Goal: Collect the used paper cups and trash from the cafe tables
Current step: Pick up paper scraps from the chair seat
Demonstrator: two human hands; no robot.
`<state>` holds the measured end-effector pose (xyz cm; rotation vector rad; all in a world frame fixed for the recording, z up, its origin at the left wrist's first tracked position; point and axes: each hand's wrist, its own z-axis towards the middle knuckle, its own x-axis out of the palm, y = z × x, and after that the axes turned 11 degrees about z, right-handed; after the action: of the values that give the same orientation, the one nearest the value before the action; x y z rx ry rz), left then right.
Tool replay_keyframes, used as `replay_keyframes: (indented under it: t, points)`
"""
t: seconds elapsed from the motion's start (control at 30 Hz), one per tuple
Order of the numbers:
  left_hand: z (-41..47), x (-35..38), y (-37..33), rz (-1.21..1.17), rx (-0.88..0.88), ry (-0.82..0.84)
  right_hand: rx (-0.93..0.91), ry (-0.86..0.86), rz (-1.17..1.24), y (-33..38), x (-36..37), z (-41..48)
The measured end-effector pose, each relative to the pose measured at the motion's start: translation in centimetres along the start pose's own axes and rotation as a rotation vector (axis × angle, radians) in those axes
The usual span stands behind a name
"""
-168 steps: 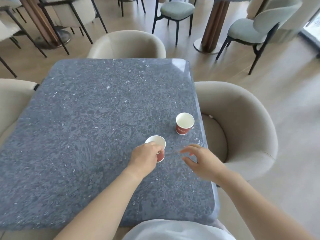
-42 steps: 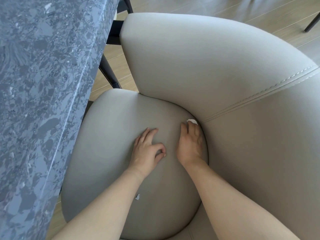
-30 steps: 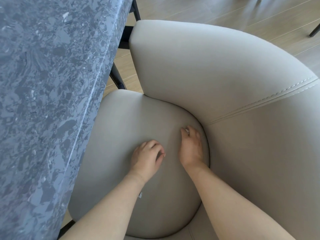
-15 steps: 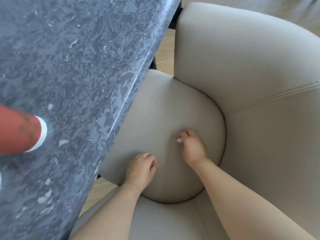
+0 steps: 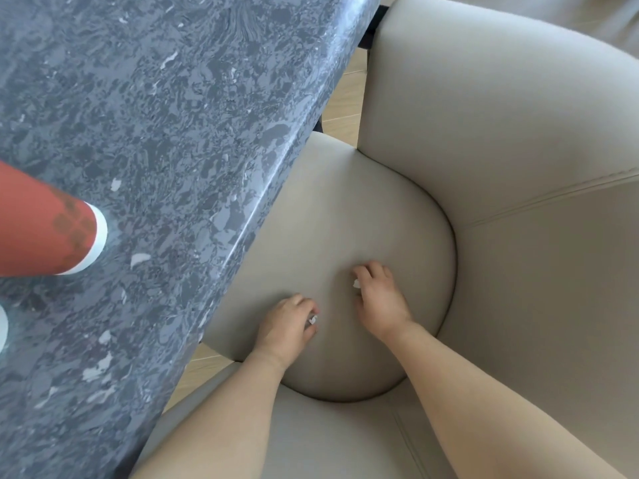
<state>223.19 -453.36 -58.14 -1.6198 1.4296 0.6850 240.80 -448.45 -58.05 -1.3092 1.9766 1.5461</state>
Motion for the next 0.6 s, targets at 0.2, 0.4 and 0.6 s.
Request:
replay_keyframes:
  t: [0.2, 0.4, 0.6]
  points:
    - [0.4, 0.6, -0.1, -0.089, -0.001, 0.069, 0.025, 0.015, 0.059, -0.4, 0.3, 0.4]
    - [-0.6, -1.2, -1.0, -0.116, -0.001, 0.039, 0.116, 0.012, 0.176, 0.3, -1.3, -0.7]
    - [-4.0, -5.0, -3.1, -0.155, -0.064, -0.022, 0.187, -0.144, 0.243, 3.3, -4.8, -4.8]
